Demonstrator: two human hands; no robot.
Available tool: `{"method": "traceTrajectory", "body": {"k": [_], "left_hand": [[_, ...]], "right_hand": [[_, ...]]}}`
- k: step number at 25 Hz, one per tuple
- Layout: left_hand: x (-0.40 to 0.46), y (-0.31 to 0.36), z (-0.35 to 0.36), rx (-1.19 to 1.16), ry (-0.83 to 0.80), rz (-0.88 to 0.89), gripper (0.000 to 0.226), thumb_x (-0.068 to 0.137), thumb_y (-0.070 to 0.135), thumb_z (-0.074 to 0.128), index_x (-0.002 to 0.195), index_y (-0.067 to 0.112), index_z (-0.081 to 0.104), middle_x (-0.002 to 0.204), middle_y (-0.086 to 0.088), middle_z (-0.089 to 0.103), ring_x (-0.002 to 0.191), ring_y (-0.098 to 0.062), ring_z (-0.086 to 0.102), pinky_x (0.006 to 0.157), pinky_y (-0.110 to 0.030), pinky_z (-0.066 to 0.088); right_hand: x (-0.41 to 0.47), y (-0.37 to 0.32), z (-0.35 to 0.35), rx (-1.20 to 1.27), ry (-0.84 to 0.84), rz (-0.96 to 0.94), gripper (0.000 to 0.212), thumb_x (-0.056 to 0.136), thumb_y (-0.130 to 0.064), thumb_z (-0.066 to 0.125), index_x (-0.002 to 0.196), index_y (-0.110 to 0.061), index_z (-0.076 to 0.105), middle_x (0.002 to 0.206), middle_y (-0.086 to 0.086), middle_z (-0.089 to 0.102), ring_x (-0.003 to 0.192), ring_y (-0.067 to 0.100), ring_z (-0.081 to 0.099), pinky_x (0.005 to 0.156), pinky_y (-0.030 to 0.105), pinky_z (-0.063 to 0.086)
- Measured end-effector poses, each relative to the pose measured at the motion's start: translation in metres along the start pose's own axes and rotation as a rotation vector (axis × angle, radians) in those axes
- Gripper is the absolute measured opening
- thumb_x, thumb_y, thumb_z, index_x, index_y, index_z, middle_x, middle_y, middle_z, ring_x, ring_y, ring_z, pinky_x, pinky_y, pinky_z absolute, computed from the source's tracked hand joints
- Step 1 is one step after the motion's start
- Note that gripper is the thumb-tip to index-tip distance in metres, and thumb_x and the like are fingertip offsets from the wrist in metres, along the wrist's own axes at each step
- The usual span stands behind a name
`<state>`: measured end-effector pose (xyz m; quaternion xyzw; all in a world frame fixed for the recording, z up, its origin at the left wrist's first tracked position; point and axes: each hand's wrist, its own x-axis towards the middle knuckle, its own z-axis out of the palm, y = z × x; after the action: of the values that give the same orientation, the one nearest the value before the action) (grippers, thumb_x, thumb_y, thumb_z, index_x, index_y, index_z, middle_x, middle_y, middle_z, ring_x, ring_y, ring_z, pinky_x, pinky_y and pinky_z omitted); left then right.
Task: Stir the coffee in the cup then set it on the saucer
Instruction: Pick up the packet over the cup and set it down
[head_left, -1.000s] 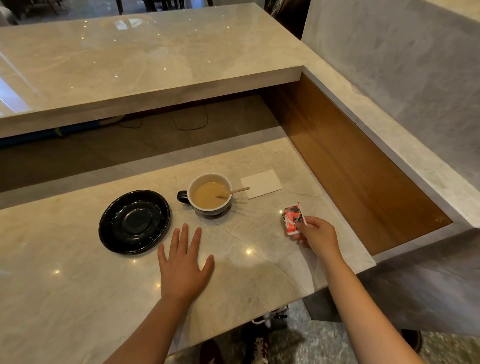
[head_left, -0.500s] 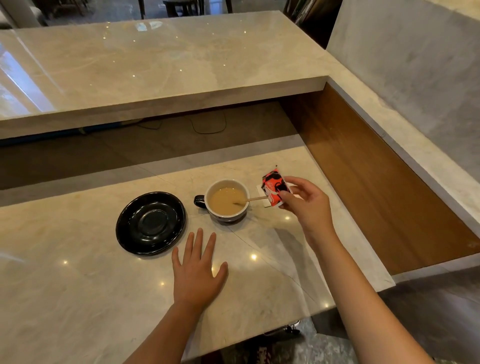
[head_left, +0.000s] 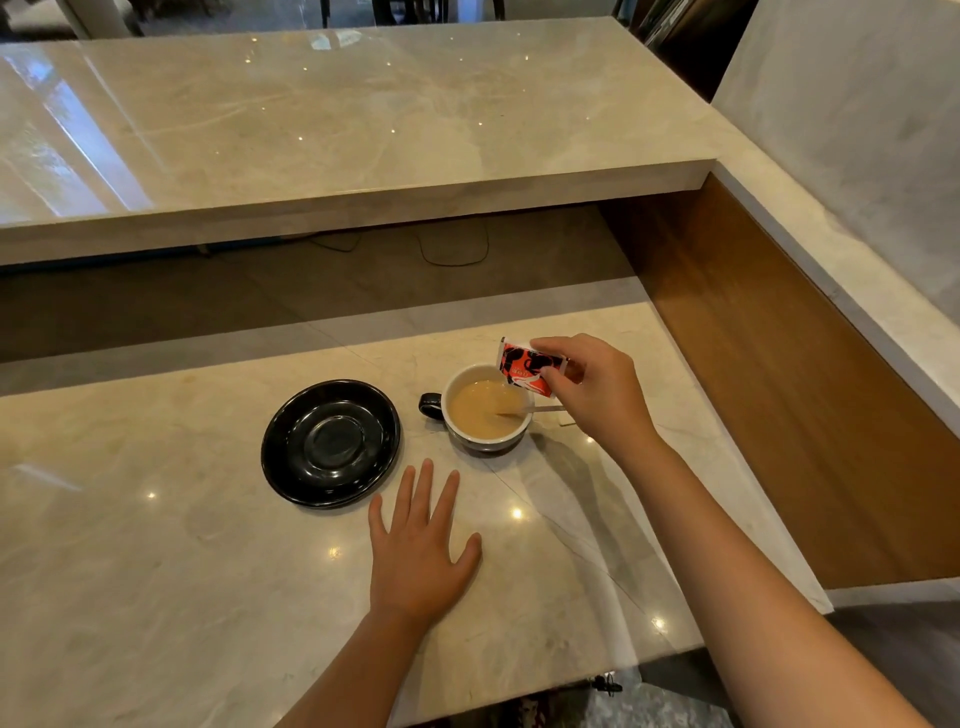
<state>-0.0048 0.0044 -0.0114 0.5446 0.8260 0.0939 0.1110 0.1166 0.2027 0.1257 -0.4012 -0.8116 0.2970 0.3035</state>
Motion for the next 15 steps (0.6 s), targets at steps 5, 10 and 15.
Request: {"method": "traceTrajectory", "body": {"k": [5,10,15], "left_hand": [[0.001,0.0,0.001,-0.004,-0.002,0.002,0.072,0.085,0.066,0.021,0.147,0.037,-0.001,0.158,0.002,-0.008,0.142,-0.016,-0.017,0.111,-0.05,-0.015],[0.001,0.0,0.001,0.006,-0.012,-0.002,0.071,0.086,0.067,0.019,0.146,0.039,-0.006,0.157,0.003,-0.013,0.141,-0.015,-0.021,0.111,-0.049,-0.017],[0.0,0.003,-0.001,0.001,-0.012,0.007,0.071,0.086,0.065,0.021,0.148,0.036,0.0,0.158,0.001,-0.009,0.142,-0.016,-0.019,0.113,-0.052,-0.012]], "right_hand": [[-0.001,-0.001,0.006,-0.083,-0.034,-0.035,0.03,0.082,-0.003,0.063,0.111,-0.012,0.065,0.101,0.011,0.069,0.089,0.02,0.06,0.075,0.025,0.048],[-0.002,0.001,0.008,0.15,0.056,0.19,0.028,0.082,-0.002,0.063,0.109,-0.011,0.065,0.108,0.01,0.067,0.096,0.017,0.059,0.076,0.019,0.049],[-0.008,0.011,-0.008,0.825,0.155,0.581,0.021,0.083,-0.005,0.063,0.102,-0.013,0.06,0.1,0.014,0.068,0.079,0.018,0.068,0.064,0.026,0.056]]}}
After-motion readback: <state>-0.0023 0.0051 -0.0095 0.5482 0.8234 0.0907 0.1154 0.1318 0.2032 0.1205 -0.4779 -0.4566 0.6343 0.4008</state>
